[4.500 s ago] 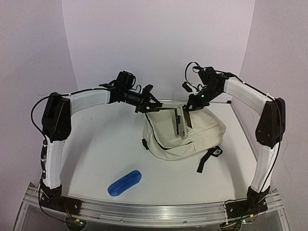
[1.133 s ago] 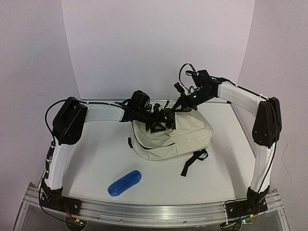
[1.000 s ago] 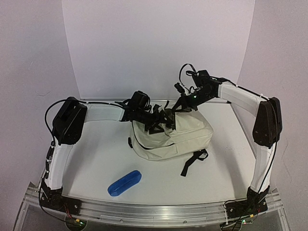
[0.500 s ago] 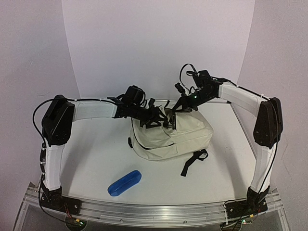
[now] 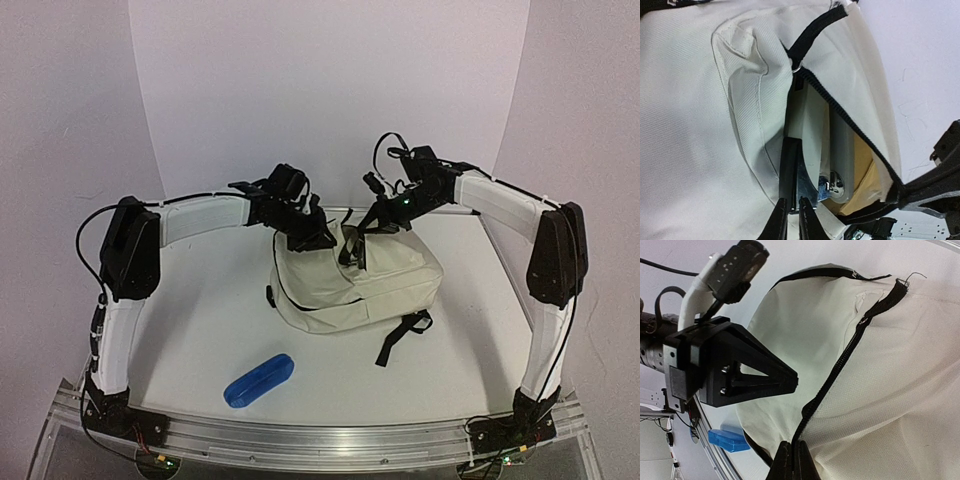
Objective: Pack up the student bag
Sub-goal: Place the stationery in the student bag.
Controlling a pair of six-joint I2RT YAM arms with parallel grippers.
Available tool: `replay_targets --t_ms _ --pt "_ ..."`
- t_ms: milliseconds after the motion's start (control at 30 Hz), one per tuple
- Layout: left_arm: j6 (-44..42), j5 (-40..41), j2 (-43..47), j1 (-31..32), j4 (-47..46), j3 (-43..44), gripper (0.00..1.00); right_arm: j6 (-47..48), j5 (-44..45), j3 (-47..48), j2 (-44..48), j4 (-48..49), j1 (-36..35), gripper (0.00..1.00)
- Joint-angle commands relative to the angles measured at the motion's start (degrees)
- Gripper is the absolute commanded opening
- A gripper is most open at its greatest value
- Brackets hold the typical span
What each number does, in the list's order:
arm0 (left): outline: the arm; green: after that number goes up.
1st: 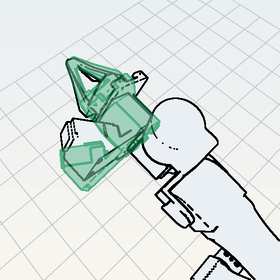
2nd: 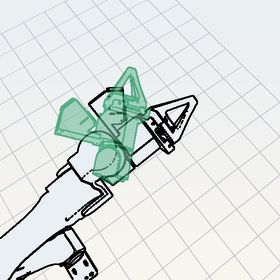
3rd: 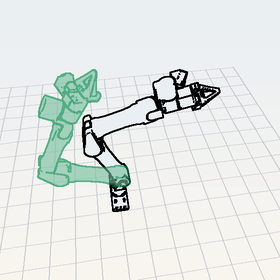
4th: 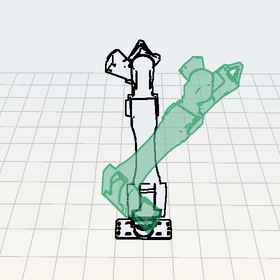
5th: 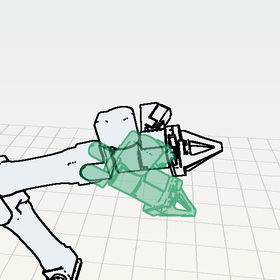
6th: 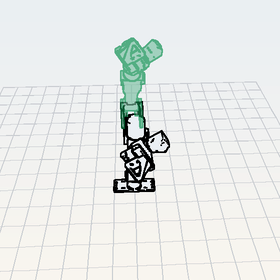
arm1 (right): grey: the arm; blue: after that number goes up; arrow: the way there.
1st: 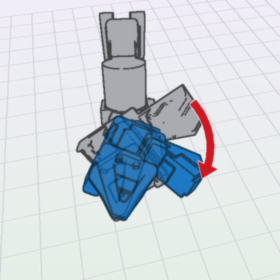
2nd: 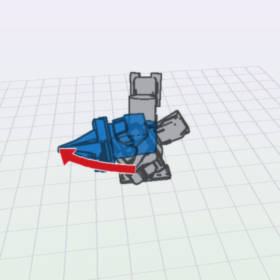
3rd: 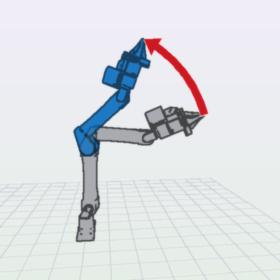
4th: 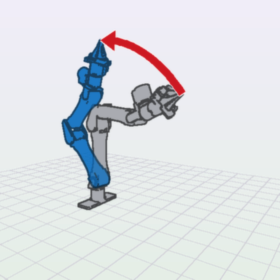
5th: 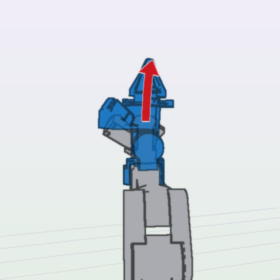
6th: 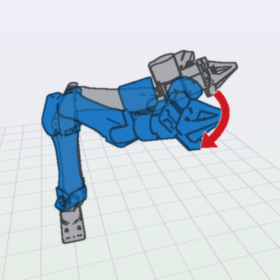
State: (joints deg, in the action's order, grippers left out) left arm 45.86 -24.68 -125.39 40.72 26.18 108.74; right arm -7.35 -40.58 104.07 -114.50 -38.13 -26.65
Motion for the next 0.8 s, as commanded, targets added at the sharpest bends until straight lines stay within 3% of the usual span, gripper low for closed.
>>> replay_targets --t_ms 0,167,600,667,767 --pt "-1.6 -1.9 -5.2 1.5 5.6 6.0 0.09 0.2 -3.2 0.9 3.8 1.0 0.0 0.0" --pt "-0.9 -4.1 -10.0 3.6 5.7 12.5 0.08 0.1 -3.6 1.1 3.4 1.0 0.0 0.0" --pt "-0.6 -9.6 -14.1 4.3 -6.9 20.4 0.05 0.5 -3.3 -0.8 3.3 1.1 0.0 0.0" --pt "-0.5 -9.0 -15.0 4.2 -4.6 21.8 0.09 0.7 -2.9 -1.4 3.5 1.0 0.0 0.0" --pt "0.5 -6.9 -12.2 3.5 -3.8 17.5 0.31 1.1 -1.7 -1.8 3.5 1.1 0.0 0.0"
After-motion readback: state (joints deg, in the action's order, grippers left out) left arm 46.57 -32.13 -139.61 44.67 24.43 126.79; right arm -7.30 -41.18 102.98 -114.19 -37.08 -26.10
